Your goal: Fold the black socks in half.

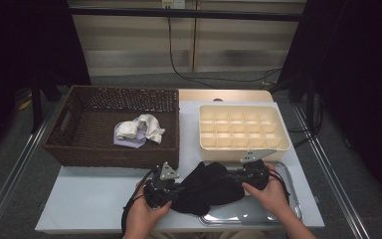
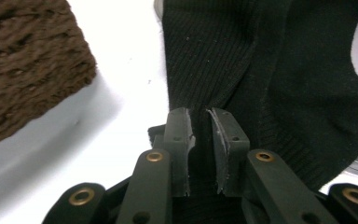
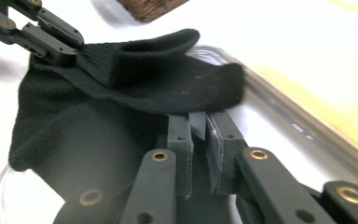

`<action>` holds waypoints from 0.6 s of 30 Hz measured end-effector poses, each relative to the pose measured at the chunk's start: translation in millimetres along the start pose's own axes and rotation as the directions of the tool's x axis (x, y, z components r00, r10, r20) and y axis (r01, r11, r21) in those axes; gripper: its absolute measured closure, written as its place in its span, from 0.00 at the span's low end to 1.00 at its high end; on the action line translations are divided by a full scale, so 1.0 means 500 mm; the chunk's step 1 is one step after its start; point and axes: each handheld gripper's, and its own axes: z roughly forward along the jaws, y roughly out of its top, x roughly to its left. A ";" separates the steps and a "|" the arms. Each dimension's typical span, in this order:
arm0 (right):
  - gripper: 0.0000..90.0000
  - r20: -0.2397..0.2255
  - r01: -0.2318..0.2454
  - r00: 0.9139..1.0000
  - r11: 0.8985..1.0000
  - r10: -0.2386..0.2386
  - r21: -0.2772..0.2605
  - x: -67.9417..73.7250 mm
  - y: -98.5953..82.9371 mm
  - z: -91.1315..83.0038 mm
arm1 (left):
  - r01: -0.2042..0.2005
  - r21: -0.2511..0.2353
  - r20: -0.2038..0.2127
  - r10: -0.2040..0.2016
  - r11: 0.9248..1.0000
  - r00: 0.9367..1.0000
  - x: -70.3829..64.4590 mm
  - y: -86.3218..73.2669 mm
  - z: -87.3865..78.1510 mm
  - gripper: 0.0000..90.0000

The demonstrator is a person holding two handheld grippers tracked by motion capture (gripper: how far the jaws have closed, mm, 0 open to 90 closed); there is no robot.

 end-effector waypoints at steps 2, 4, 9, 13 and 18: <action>0.89 0.013 0.000 1.000 1.000 0.000 -0.008 -0.008 0.000 -0.007 | -0.002 -0.002 -0.002 0.002 1.000 1.000 0.004 0.001 -0.006 0.85; 0.87 0.027 -0.003 1.000 1.000 0.004 -0.015 -0.015 0.000 -0.014 | 0.002 -0.008 -0.009 -0.002 1.000 1.000 0.007 0.002 -0.012 0.84; 0.84 0.036 -0.006 0.999 0.999 0.008 -0.037 -0.019 0.008 -0.024 | 0.015 -0.035 -0.020 -0.016 0.999 1.000 0.010 0.005 -0.018 0.79; 0.80 0.030 0.000 1.000 0.999 0.001 -0.048 -0.010 0.018 -0.016 | 0.008 -0.045 -0.018 -0.009 0.999 1.000 0.010 0.011 -0.021 0.74; 0.79 0.025 0.004 1.000 1.000 -0.004 -0.010 0.000 0.017 0.016 | -0.007 -0.061 0.000 0.007 0.998 1.000 0.003 0.024 -0.012 0.68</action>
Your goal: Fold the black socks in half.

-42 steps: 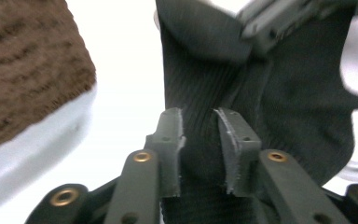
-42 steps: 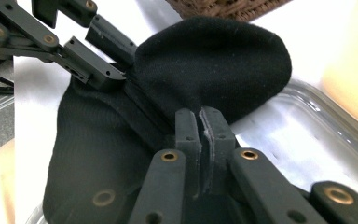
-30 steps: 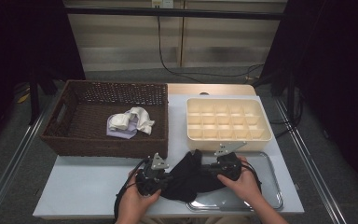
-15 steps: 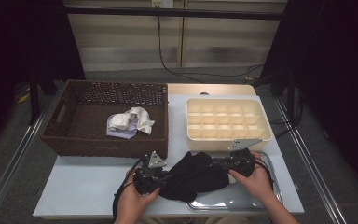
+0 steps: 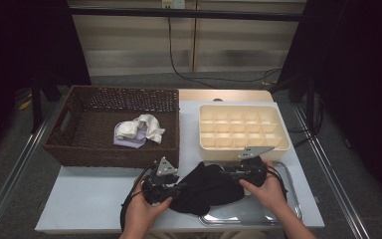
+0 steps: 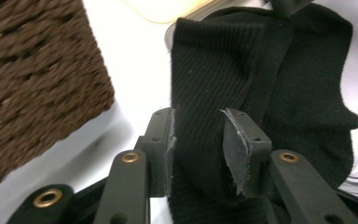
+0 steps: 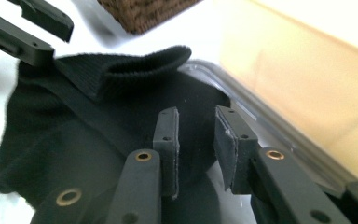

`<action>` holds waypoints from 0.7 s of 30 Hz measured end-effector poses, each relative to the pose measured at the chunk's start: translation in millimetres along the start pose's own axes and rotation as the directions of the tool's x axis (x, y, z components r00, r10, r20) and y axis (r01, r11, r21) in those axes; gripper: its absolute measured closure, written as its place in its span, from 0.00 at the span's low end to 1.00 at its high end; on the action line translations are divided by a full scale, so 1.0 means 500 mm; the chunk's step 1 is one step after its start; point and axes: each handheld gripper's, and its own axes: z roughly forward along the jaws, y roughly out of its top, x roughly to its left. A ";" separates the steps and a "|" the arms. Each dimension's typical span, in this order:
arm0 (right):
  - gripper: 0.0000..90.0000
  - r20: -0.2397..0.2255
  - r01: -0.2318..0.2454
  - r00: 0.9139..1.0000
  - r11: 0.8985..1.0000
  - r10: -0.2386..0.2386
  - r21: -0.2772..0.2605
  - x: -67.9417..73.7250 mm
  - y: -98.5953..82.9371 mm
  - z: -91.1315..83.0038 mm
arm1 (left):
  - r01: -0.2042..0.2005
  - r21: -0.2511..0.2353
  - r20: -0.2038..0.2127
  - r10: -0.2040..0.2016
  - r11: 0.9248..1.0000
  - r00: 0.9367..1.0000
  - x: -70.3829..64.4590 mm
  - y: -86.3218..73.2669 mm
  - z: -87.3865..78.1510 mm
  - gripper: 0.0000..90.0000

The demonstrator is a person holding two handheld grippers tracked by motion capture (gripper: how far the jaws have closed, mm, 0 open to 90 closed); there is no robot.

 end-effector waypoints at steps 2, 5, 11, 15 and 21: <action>0.78 0.007 0.007 1.000 1.000 -0.007 0.014 0.003 -0.004 0.010 | -0.009 0.002 0.004 0.009 1.000 1.000 -0.002 0.004 0.008 0.65; 0.77 0.005 0.005 1.000 1.000 -0.006 0.021 0.010 -0.006 0.018 | -0.034 0.016 0.016 0.034 0.999 0.999 -0.010 0.012 0.026 0.64; 0.76 0.020 0.014 1.000 0.999 -0.014 0.030 0.018 -0.004 0.022 | -0.061 0.024 0.028 0.061 0.998 0.998 -0.016 0.019 0.049 0.63; 0.76 0.024 0.016 1.000 0.999 -0.017 0.044 0.019 -0.010 0.028 | -0.098 0.066 0.027 0.096 0.993 0.995 -0.014 0.017 0.063 0.74; 0.76 0.029 0.016 0.999 0.999 -0.017 0.041 0.016 -0.016 0.028 | -0.068 0.048 0.033 0.067 0.997 0.997 0.000 0.018 0.050 0.91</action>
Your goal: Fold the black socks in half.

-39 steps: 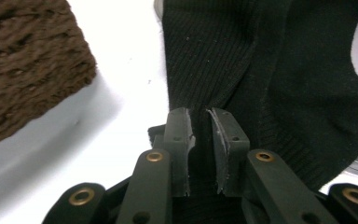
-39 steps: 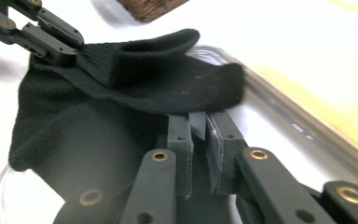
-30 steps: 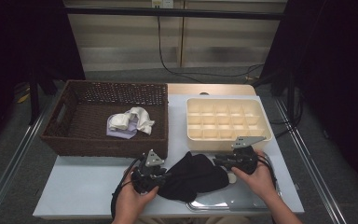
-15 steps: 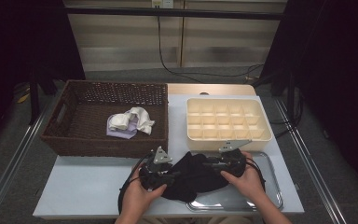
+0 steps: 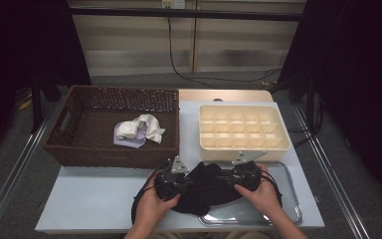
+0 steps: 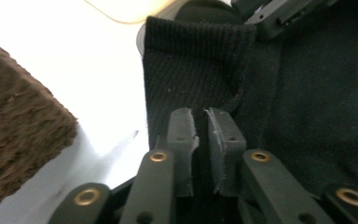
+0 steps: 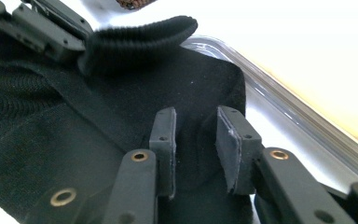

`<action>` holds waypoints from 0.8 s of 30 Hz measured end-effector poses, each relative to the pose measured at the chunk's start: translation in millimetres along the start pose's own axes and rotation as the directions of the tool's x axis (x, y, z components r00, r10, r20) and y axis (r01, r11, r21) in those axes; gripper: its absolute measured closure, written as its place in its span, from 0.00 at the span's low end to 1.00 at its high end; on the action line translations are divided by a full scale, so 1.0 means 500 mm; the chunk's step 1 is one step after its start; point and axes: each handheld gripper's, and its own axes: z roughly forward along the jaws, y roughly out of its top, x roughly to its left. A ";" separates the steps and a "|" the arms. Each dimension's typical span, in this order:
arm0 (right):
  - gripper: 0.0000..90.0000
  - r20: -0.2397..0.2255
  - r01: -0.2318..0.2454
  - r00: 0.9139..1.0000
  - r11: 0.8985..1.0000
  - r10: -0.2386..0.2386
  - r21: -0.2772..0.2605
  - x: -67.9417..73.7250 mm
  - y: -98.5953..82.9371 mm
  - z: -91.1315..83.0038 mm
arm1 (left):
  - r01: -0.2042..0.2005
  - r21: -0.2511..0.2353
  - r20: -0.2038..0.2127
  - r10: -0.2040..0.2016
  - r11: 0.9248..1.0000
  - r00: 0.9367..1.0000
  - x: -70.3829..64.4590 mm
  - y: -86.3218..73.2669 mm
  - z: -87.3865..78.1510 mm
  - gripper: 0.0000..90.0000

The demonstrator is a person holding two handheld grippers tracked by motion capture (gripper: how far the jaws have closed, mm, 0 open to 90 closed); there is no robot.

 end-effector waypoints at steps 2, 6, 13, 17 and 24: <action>0.76 0.000 0.001 1.000 1.000 -0.001 0.001 0.000 0.000 0.000 | 0.023 -0.026 -0.008 -0.023 0.999 1.000 0.005 -0.002 -0.009 0.93; 0.77 0.001 0.003 1.000 1.000 -0.003 -0.002 -0.002 -0.002 -0.001 | 0.045 -0.052 -0.029 -0.046 0.998 0.999 0.012 -0.008 -0.033 0.93; 0.77 -0.005 -0.002 1.000 1.000 0.002 -0.015 -0.005 -0.008 -0.004 | 0.074 -0.046 -0.033 -0.075 0.996 0.997 0.017 -0.027 -0.056 0.93; 0.76 -0.005 0.002 1.000 1.000 -0.002 -0.007 -0.005 -0.006 -0.004 | 0.080 -0.048 -0.043 -0.082 0.996 0.996 0.019 -0.035 -0.062 0.94; 0.76 -0.012 -0.002 1.000 1.000 0.002 -0.007 -0.007 -0.006 -0.003 | 0.091 -0.043 -0.046 -0.093 0.995 0.995 0.018 -0.043 -0.064 0.96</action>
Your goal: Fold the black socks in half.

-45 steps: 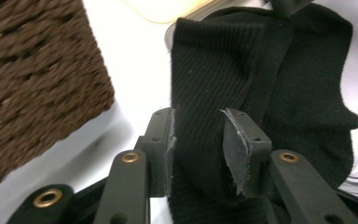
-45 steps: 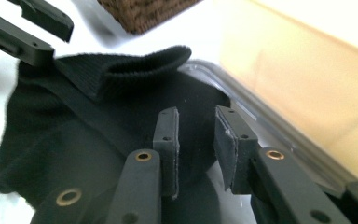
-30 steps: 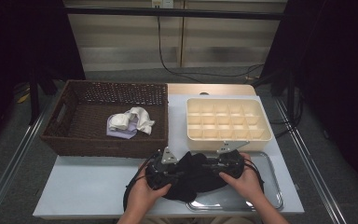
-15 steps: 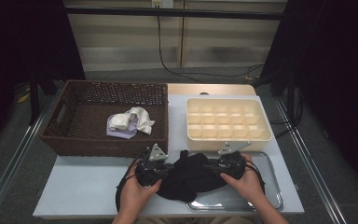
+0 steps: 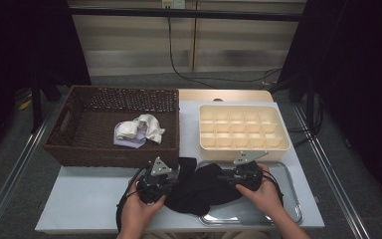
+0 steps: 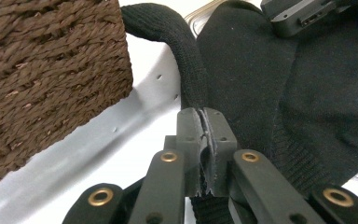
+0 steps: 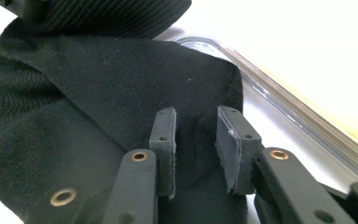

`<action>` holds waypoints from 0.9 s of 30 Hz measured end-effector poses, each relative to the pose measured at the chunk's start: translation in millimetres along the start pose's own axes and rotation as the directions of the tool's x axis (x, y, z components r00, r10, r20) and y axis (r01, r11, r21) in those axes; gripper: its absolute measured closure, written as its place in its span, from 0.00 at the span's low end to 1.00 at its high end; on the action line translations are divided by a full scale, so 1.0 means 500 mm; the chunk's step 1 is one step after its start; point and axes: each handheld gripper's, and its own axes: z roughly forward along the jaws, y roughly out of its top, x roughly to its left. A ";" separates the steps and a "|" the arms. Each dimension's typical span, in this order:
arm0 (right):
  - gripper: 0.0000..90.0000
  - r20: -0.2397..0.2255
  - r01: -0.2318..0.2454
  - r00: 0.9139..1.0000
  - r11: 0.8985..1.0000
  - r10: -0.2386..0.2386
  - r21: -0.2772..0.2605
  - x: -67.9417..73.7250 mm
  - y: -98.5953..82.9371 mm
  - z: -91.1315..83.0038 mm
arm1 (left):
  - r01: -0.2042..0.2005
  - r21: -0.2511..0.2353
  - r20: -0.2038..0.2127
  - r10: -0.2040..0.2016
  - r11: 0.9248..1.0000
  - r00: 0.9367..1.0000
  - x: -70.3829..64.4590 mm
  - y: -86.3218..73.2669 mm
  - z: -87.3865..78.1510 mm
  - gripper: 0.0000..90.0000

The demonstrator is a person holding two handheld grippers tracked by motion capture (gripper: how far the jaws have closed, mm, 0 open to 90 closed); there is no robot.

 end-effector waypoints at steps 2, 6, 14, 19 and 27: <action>0.74 0.008 -0.003 1.000 1.000 0.003 -0.001 -0.001 0.002 -0.001 | -0.003 0.002 0.002 0.003 1.000 1.000 0.000 -0.002 0.003 0.96; 0.72 0.018 -0.015 1.000 1.000 0.015 0.000 -0.005 0.006 -0.001 | -0.002 0.009 0.004 0.002 1.000 1.000 0.000 -0.003 0.008 0.96; 0.87 0.016 -0.034 0.999 0.999 0.034 0.019 -0.012 0.008 0.004 | 0.012 0.030 0.022 -0.013 0.999 1.000 0.004 -0.005 0.019 0.95; 0.94 0.003 -0.033 0.999 0.999 0.033 0.028 -0.011 0.013 0.005 | 0.036 0.020 0.023 -0.036 0.999 0.999 0.005 -0.002 0.024 0.85; 0.93 0.006 -0.019 1.000 1.000 0.019 0.014 -0.002 0.018 0.002 | 0.085 -0.021 0.037 -0.084 0.996 0.996 0.016 0.017 0.035 0.66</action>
